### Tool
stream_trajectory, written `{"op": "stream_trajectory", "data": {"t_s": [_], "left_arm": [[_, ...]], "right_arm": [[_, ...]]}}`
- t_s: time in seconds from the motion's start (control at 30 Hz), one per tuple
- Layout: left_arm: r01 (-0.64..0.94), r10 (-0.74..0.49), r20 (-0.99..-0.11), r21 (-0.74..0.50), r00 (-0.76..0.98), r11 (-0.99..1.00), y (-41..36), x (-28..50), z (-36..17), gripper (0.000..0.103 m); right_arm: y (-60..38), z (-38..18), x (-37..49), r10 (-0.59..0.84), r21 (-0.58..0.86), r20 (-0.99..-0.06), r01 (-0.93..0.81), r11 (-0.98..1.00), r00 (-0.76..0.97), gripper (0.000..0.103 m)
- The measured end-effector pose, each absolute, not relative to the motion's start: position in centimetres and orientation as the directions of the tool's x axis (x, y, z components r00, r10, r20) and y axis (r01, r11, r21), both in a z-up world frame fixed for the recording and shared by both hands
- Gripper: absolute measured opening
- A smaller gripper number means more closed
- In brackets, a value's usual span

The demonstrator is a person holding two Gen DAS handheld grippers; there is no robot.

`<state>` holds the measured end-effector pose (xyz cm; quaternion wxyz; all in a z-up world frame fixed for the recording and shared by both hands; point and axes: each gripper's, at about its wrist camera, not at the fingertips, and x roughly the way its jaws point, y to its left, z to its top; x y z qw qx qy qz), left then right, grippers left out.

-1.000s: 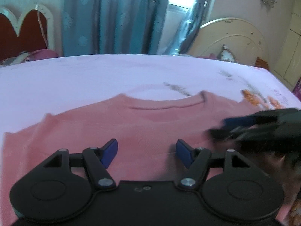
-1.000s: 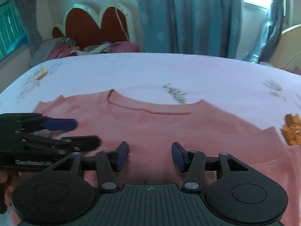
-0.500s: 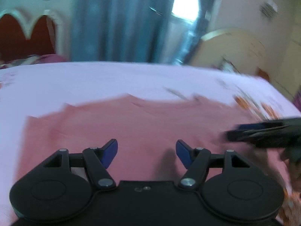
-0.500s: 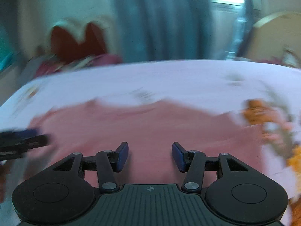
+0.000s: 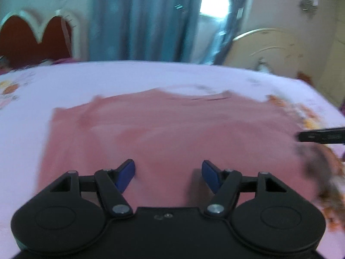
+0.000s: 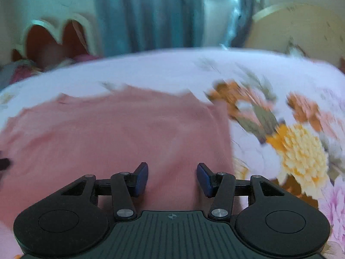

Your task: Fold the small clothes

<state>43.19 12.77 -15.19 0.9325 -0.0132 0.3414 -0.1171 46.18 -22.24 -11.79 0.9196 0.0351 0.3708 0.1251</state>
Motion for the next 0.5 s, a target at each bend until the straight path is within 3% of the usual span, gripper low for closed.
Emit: {"op": "stream_trajectory", "data": {"t_s": [0.13, 0.23, 0.4, 0.5], "left_arm": [[0.248, -0.254, -0.668, -0.106, 0.7, 0.963, 8.8, 41.9, -16.5, 0.068], [0.255, -0.206, -0.679, -0.028, 0.705, 0.966, 7.6, 40.6, -16.9, 0.068], [0.254, -0.227, -0.663, -0.058, 0.713, 0.966, 8.0, 39.2, -16.0, 0.068], [0.231, -0.21, -0.685, -0.063, 0.697, 0.971, 8.2, 38.8, -16.8, 0.068]], "right_arm": [[-17.9, -11.8, 43.3, 0.362, 0.171, -0.669, -0.339, 0.925, 0.649, 0.051], [-16.3, -13.6, 42.0, 0.314, 0.117, -0.724, -0.339, 0.933, 0.614, 0.051], [-15.3, -12.3, 39.7, 0.382, 0.153, -0.697, -0.394, 0.906, 0.607, 0.051], [-14.3, -13.2, 39.7, 0.378, 0.146, -0.733, -0.412, 0.9, 0.565, 0.051]]}}
